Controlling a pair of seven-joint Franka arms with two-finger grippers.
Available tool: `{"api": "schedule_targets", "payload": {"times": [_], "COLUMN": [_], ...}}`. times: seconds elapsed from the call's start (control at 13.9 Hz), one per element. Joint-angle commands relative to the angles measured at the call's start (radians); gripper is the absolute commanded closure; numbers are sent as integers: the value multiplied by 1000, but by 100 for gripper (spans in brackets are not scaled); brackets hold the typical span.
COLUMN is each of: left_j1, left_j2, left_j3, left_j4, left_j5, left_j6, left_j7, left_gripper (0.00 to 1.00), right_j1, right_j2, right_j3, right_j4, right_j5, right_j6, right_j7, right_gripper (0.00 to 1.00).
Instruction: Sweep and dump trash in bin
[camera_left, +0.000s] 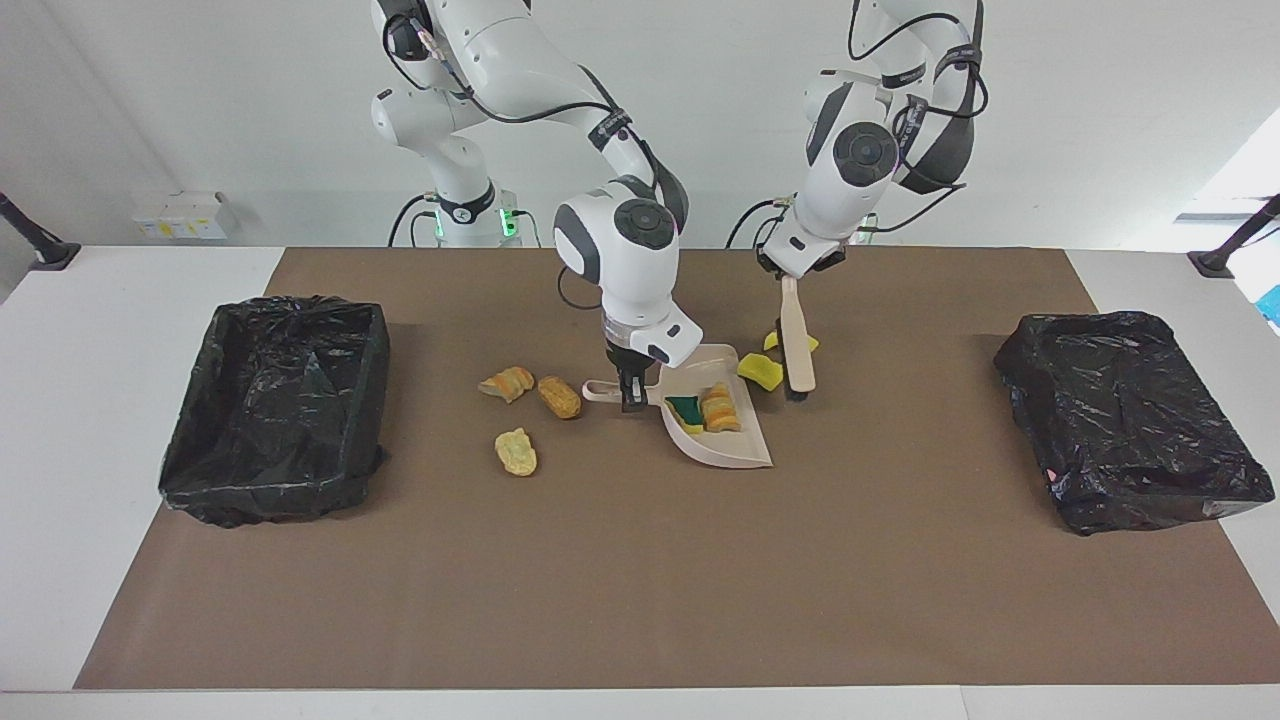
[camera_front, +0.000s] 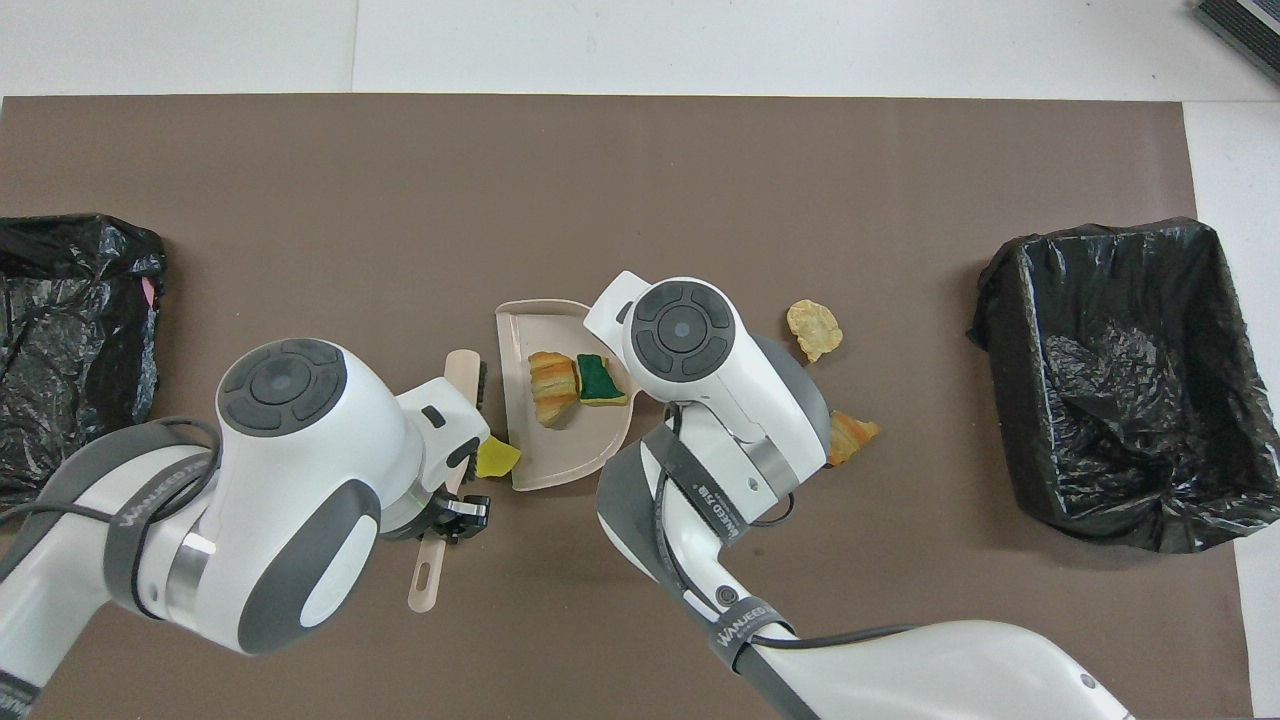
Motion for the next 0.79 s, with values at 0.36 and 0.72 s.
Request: {"api": "schedule_targets", "payload": {"times": [0.36,0.72], "left_j1": [-85,-147], "left_j2": [7,211], "left_j3": [-15,-19], "left_j4": [-240,-11], "left_j5": [-62,-159], "left_j6": [502,690], "left_j7": [-270,-95], "left_gripper": [100,100], "right_j1": [-10,1], "right_j2": [-43,-32], "right_j3": [9,9], "right_j4": [-103,-103], "right_j5": [-25,-23], "right_j6": [75,108], "right_j7": [-42,-10], "right_gripper": [100,100]}}
